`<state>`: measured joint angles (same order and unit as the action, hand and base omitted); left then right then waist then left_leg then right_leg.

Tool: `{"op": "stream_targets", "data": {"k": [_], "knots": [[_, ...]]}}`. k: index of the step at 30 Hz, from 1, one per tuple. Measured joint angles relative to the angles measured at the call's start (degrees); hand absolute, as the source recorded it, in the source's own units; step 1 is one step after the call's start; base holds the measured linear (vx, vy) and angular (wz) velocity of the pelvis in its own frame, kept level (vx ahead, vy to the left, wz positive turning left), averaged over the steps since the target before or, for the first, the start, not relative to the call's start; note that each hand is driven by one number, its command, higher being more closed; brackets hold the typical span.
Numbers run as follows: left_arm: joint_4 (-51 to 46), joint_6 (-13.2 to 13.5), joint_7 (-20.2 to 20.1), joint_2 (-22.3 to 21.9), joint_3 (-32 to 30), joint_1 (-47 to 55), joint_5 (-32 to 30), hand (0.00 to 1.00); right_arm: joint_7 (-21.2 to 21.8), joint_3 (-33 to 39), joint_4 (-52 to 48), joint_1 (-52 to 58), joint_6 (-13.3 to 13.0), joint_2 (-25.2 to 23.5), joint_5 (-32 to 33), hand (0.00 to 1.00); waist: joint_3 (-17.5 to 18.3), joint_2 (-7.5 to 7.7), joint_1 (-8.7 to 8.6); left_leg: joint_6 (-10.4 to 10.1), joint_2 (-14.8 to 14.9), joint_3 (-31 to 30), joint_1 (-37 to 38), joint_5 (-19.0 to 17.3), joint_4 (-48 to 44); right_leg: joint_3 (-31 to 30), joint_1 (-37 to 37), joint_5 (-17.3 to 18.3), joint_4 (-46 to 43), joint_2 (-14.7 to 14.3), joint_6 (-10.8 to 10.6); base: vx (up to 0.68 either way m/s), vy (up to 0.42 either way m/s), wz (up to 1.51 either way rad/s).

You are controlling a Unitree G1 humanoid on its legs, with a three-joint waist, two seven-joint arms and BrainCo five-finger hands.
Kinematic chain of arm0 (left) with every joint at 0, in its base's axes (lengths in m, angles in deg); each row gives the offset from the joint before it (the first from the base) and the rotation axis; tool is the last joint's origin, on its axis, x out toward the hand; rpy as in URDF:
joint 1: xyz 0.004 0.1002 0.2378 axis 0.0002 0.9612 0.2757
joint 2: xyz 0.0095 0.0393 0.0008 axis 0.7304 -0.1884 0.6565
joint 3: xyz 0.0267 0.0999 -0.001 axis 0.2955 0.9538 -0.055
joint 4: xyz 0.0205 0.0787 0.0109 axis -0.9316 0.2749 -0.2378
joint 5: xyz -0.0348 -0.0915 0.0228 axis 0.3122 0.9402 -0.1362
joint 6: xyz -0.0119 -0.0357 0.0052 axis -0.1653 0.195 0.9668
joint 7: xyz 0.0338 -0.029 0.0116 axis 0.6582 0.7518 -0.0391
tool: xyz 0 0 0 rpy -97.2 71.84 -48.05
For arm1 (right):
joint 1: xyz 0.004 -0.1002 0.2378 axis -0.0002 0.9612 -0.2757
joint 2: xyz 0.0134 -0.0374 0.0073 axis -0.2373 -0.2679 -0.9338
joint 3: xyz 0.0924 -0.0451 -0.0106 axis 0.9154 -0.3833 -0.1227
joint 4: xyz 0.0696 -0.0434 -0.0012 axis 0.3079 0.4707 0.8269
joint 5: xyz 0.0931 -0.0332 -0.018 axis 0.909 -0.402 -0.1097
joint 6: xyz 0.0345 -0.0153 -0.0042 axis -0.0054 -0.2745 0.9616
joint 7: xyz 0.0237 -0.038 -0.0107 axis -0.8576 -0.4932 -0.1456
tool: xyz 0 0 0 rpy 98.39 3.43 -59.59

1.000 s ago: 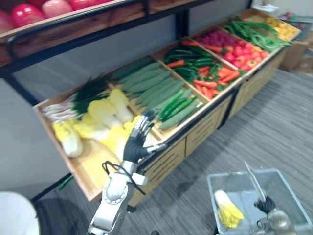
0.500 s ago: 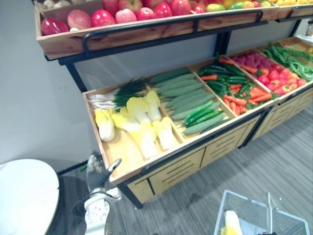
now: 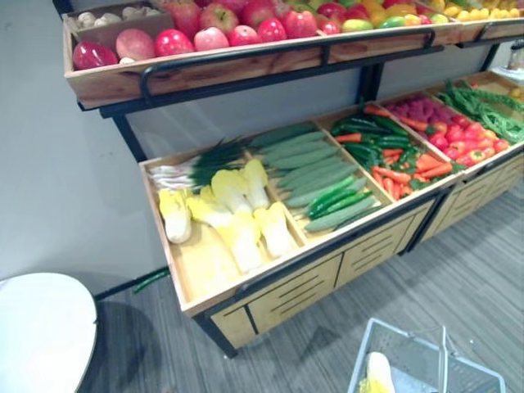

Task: Pick vegetable in the basket

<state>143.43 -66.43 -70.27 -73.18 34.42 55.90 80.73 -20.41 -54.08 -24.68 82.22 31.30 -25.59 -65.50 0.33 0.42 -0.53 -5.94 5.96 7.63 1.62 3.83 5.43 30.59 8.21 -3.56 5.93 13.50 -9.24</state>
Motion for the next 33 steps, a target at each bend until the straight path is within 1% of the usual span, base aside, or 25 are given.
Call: {"op": "stream_targets", "data": {"k": [2,4,6,10,12,13,17,21,25,26,29,33], "knots": [[2.25,-0.08,-2.69,-0.07,1.42,0.01,0.0,0.0,0.13,-0.06,0.15,-0.14,0.02,0.0,-0.31,1.0,-0.04,0.03,-0.72,-0.17,0.09,0.39,0.15,-0.16,0.0,-0.47,-0.09,0.02,-0.01,-0.01,0.04,0.0,-0.007,-0.12],[3.75,-0.21,-4.33,-0.46,3.34,0.26,-0.03,0.0,0.66,-0.25,0.15,-0.18,-0.04,-0.04,-0.37,1.0,-0.14,0.07,-0.78,-0.39,0.46,2.38,1.46,-0.72,0.01,-2.24,-0.16,0.1,0.0,-0.13,0.14,0.0,-0.005,-0.42],[4.78,-0.23,-4.46,-0.78,4.57,0.27,-1.45,0.0,0.69,-0.49,0.15,-0.17,-0.06,-0.04,-0.37,1.0,-0.15,0.06,-0.92,-0.51,0.61,2.92,1.81,-0.87,0.01,-2.77,-0.19,0.28,0.0,-0.21,0.07,0.0,-0.01,-0.24],[5.26,-0.2,-4.6,-2.48,9.14,-1.01,-4.45,0.0,0.59,-1.1,0.89,-0.08,-0.09,-0.05,-0.35,1.0,-0.2,0.12,-1.02,-0.66,0.9,4.04,1.84,-1.04,0.0,-3.76,-0.96,0.37,-0.01,-0.37,-0.07,0.01,-0.009,-0.12],[5.72,-0.19,-5.17,-2.88,11.57,-1.29,-4.76,0.0,0.51,-2.13,1.22,-0.31,-0.09,-0.13,-0.34,1.0,-0.25,0.16,-1.02,-0.8,0.97,4.44,2.13,-1.2,0.0,-4.38,-1.04,0.32,-0.02,-0.45,-0.15,0.03,-0.006,-0.16],[5.69,-0.12,-5.38,-2.74,12.86,-1.39,-5.86,0.0,0.45,-2.36,1.22,-0.29,-0.09,-0.32,-0.33,1.0,-0.28,0.19,-1.0,-0.92,1.07,4.69,2.47,-1.37,0.0,-4.61,-0.93,0.22,-0.02,-0.53,-0.3,0.04,-0.008,-0.11],[5.66,0.11,-4.83,-2.35,16.04,-1.62,-7.61,0.0,-0.12,-2.93,1.21,-0.86,-0.17,-0.82,-0.32,1.0,-0.6,-0.03,-1.0,-0.98,1.4,5.82,3.14,-1.59,-0.01,-5.75,-1.01,0.11,-0.02,-0.84,-0.18,0.03,-0.007,-0.15],[5.59,0.23,-3.22,-1.75,19.33,-2.26,-10.96,0.0,-0.74,-3.01,1.22,-0.85,-0.18,-0.97,-0.25,1.0,-0.94,-0.28,-1.09,-1.21,1.71,6.47,3.67,-1.95,-0.02,-6.25,-0.93,0.16,-0.03,-1.11,-0.22,0.03,-0.007,-0.08],[5.58,0.48,-2.95,-1.31,21.17,-2.63,-11.29,0.0,-0.78,-3.02,1.2,-1.21,-0.57,-0.98,-0.13,1.0,-2.07,-0.36,-1.06,-1.45,1.98,7.7,4.66,-2.41,-0.03,-7.54,-0.85,0.23,-0.03,-1.39,-0.26,0.02,-0.003,-0.17],[5.59,0.51,-2.85,-1.1,21.9,-2.91,-12.47,0.0,-0.81,-3.03,1.2,-1.17,-0.86,-1.01,0.22,1.0,-2.29,-0.41,-1.14,-1.45,1.98,7.97,4.84,-2.57,-0.03,-7.77,-0.85,0.27,-0.04,-1.36,-0.32,0.01,0.002,-0.12],[5.57,0.56,-2.77,-0.72,23.33,-3.32,-13.44,0.0,-1.05,-3.01,1.2,-1.16,-0.89,-1.16,0.25,1.0,-2.64,-0.44,-1.16,-1.55,2.0,8.37,5.08,-2.79,-0.03,-8.12,-0.86,0.33,-0.04,-1.36,-0.36,0.01,0.004,-0.09],[5.6,0.54,-2.48,-0.43,24.63,-3.89,-13.55,0.0,-1.46,-3.03,1.13,-1.21,-1.14,-1.4,0.33,1.0,-3.54,-0.64,-1.18,-1.53,2.24,8.82,5.55,-4.18,-1.96,-8.56,-0.28,1.15,-0.99,-1.11,-0.5,0.02,0.007,-0.06]]}}
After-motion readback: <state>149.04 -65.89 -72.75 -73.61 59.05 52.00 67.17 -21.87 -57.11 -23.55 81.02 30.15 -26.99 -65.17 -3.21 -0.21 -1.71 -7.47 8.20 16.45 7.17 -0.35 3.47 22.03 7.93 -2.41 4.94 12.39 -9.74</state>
